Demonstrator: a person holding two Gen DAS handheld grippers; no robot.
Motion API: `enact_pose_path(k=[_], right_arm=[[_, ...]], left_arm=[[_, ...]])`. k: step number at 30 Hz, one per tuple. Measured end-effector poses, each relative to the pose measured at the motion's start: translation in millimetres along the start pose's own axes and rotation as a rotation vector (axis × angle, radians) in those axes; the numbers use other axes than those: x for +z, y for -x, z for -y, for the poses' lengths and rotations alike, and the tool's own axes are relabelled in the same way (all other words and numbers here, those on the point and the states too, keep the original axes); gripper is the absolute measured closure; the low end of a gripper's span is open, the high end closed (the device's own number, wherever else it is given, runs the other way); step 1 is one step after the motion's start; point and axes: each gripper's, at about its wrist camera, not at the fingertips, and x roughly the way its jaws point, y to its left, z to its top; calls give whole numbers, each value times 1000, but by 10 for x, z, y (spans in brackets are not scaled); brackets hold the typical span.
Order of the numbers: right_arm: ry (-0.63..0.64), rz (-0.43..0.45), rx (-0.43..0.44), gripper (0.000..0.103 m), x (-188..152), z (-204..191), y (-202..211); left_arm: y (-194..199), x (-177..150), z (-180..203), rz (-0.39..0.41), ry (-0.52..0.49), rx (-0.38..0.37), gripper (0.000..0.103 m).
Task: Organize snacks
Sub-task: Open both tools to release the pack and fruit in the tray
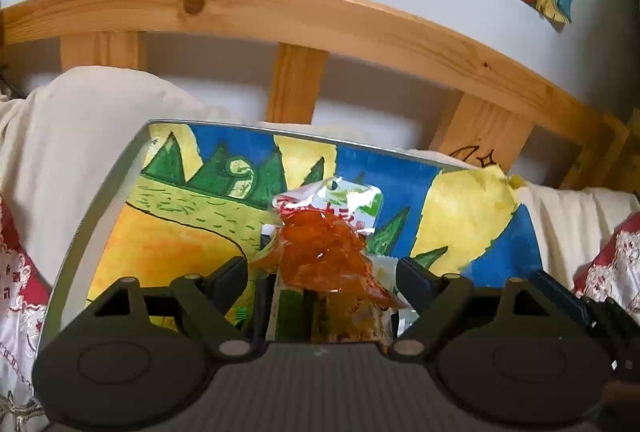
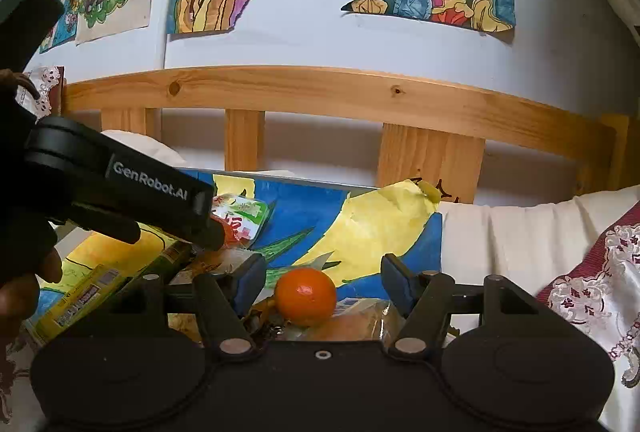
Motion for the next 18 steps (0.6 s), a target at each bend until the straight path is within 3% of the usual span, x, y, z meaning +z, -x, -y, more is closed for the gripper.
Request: enact_pose_path(k=[7,18], right_arm=[[-14,18,-2,22,94,-15,152],[-81,26,-25,9,252,21,533]], left_arm=[[228,12,-58,61,18,21,5],[737,-43,-201,144,8,65,1]])
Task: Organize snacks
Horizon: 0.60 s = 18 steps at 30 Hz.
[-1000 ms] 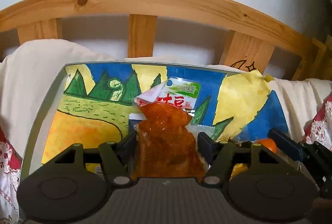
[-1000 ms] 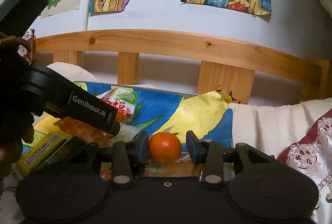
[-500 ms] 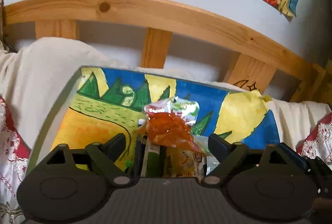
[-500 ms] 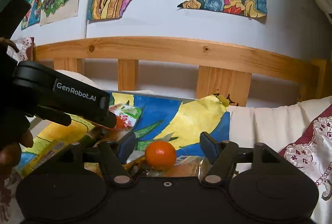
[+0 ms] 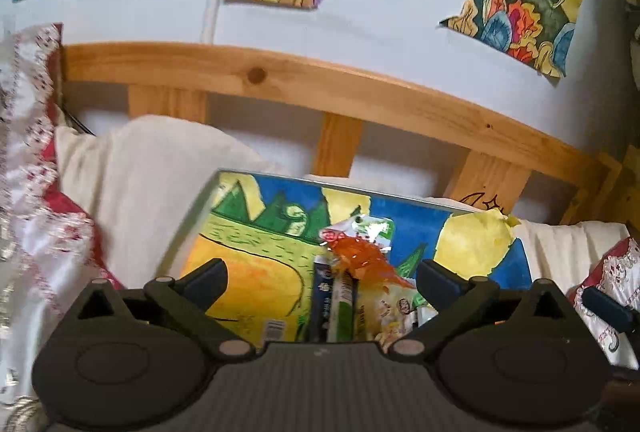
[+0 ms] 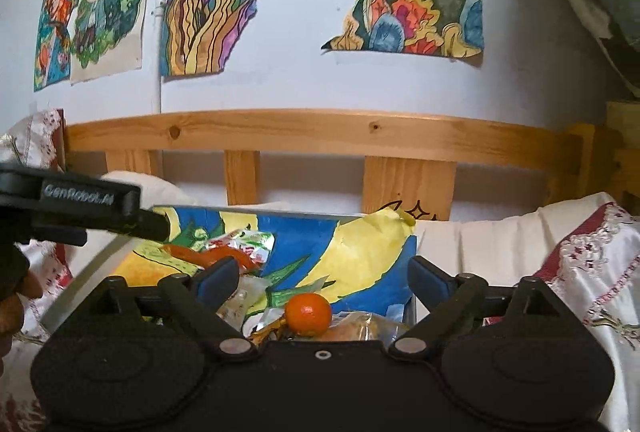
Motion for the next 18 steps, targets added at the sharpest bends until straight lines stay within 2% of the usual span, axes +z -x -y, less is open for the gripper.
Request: enact_pose_path(k=[8,18], right_arm=[[6,13,7,2,68,-130,363],[50,25,14,1,-13,-372,885]], left_arm=[[405,-91,-133,35,-24,13,1],[890,-321,-365,47,-25,27,1]])
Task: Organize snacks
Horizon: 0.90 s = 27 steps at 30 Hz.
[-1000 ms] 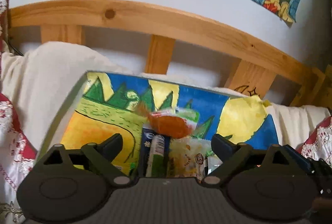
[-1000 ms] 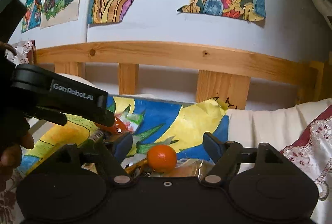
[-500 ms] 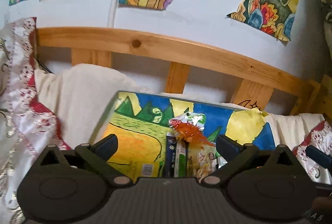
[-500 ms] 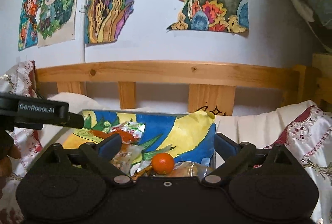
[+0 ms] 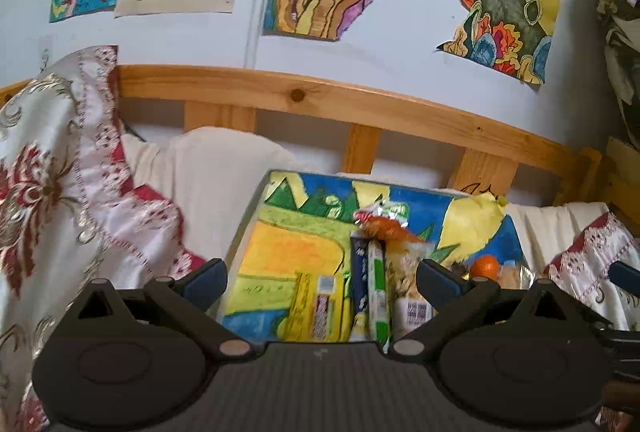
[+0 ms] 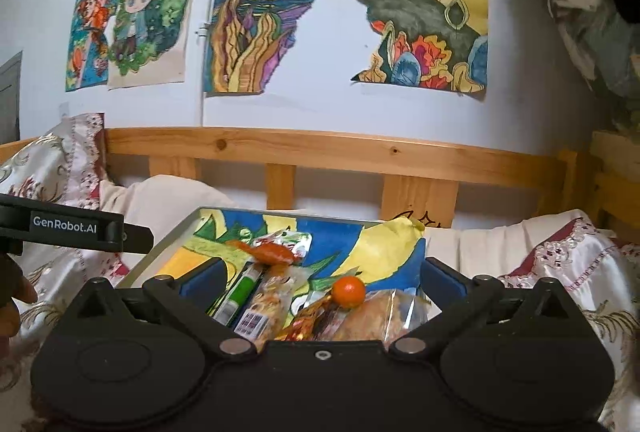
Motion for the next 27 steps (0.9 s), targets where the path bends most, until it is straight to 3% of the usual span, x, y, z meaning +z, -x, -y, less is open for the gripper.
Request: enact_pose_path(k=[16,27], right_arm=[[-16,-10,-23,1,-243,-142,729],[-39,-67,-17,1,-447,-287,1125]], left_arm=[[595,-406,-373,-13,48,38,1],[940,-757,-504,-57,10,8,1]])
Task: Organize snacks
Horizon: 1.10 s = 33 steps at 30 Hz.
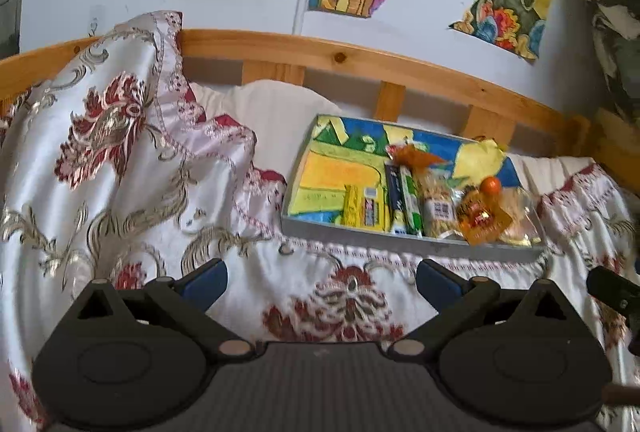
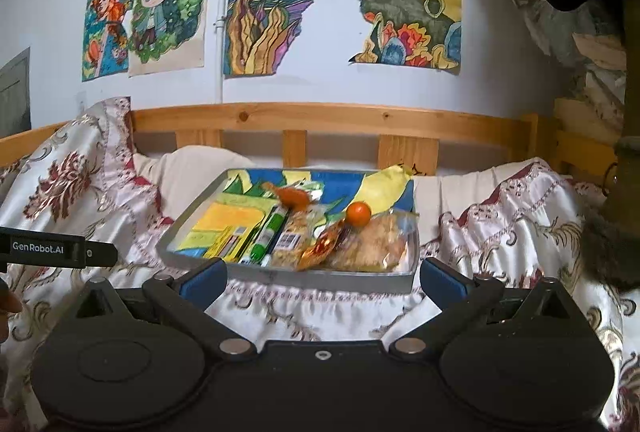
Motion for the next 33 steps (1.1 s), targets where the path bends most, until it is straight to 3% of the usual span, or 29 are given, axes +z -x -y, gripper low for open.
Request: enact_pose_path(k=[11,33], right_arm=[[15,-33,-1,1,-184,-177,294],[-4,-75,-4,1,-351,-305,355]], left_arm=[[236,-300,23,-28,-137,-79,1],[326,-346,-115,-12,-96,-73,1]])
